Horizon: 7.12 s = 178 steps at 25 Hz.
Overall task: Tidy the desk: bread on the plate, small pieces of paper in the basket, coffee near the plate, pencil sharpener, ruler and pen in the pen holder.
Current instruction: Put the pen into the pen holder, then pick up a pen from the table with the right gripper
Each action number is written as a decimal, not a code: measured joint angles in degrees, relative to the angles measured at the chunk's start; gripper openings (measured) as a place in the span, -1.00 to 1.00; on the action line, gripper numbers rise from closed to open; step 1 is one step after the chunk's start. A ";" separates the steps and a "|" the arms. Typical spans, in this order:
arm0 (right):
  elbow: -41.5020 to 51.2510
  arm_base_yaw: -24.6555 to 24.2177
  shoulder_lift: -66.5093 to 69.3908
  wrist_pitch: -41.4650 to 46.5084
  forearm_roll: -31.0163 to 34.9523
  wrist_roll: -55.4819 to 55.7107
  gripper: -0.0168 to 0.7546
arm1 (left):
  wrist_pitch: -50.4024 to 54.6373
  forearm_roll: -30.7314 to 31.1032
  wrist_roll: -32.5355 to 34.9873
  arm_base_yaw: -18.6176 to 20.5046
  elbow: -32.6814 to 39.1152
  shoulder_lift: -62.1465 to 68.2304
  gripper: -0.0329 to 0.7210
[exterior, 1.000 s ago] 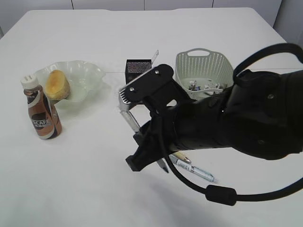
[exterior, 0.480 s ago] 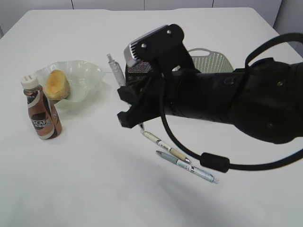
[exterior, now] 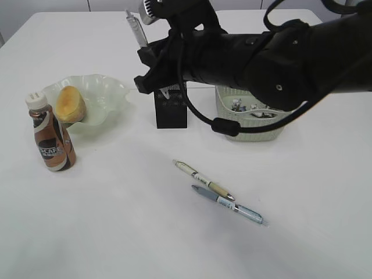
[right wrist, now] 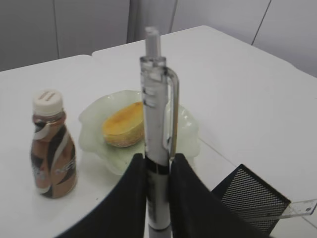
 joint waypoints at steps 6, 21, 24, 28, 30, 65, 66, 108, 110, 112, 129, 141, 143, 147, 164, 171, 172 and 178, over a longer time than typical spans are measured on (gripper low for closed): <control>-7.55 -3.83 7.72 -2.11 1.51 -0.22 -0.78 | 0.00 0.00 0.00 0.00 0.00 0.00 0.07; -19.72 -6.99 20.93 -9.50 8.53 -1.27 -0.78 | 0.00 0.00 0.00 0.00 0.00 0.12 0.07; -21.22 -7.80 21.76 -10.16 10.57 -1.85 -0.78 | 0.00 0.00 0.00 0.00 0.00 0.19 0.07; -22.16 -8.25 23.43 -10.70 11.44 -2.10 -0.78 | 0.00 0.00 0.00 0.00 0.00 0.32 0.07; -22.65 -8.25 24.46 -10.79 11.54 -2.46 -0.78 | 0.00 0.00 0.00 0.00 0.00 0.32 0.07; -26.53 -8.82 30.45 -5.64 12.92 -3.61 -0.72 | 0.00 0.00 0.00 0.00 0.00 0.32 0.07; -26.53 -8.82 30.45 -5.35 12.92 -3.61 -0.68 | 0.00 0.00 0.00 0.00 0.00 0.32 0.07; -27.00 -2.48 12.06 75.11 19.15 -14.66 0.23 | 0.00 1.56 -1.63 0.00 0.58 1.48 0.07; -27.00 -2.49 12.44 75.11 20.41 -16.98 0.23 | 0.00 1.60 -1.65 0.00 0.61 1.53 0.07; -27.12 -2.49 13.96 75.15 21.07 -18.32 0.23 | 0.00 1.60 -1.75 0.00 0.61 1.53 0.07; -46.21 -2.49 31.90 83.17 21.31 -19.27 0.23 | 0.00 2.18 -1.75 0.00 0.61 1.53 0.07; -47.45 -2.49 36.27 83.78 21.31 -20.44 0.23 | 0.00 2.31 -1.75 0.00 0.61 1.53 0.07; -47.54 -2.49 36.82 83.78 21.31 -20.54 0.23 | 0.00 2.31 -1.75 0.00 0.61 1.53 0.07; -47.54 -2.49 38.14 83.78 21.19 -20.66 0.23 | 0.00 2.31 -1.75 0.00 0.61 1.53 0.07; -47.66 -2.49 38.42 83.78 19.09 -20.66 0.23 | 0.00 2.31 -1.75 0.00 0.61 1.53 0.07; -47.66 -2.49 38.42 83.78 17.81 -20.76 -0.10 | 0.00 2.31 -1.75 0.00 0.61 1.53 0.07; -47.66 -2.49 38.42 83.78 17.52 -20.76 -0.16 | 0.00 2.31 -1.75 0.00 0.61 1.53 0.07; -47.77 -2.49 38.42 83.78 14.69 -20.76 -0.27 | 0.00 2.31 -1.75 0.00 0.61 1.53 0.07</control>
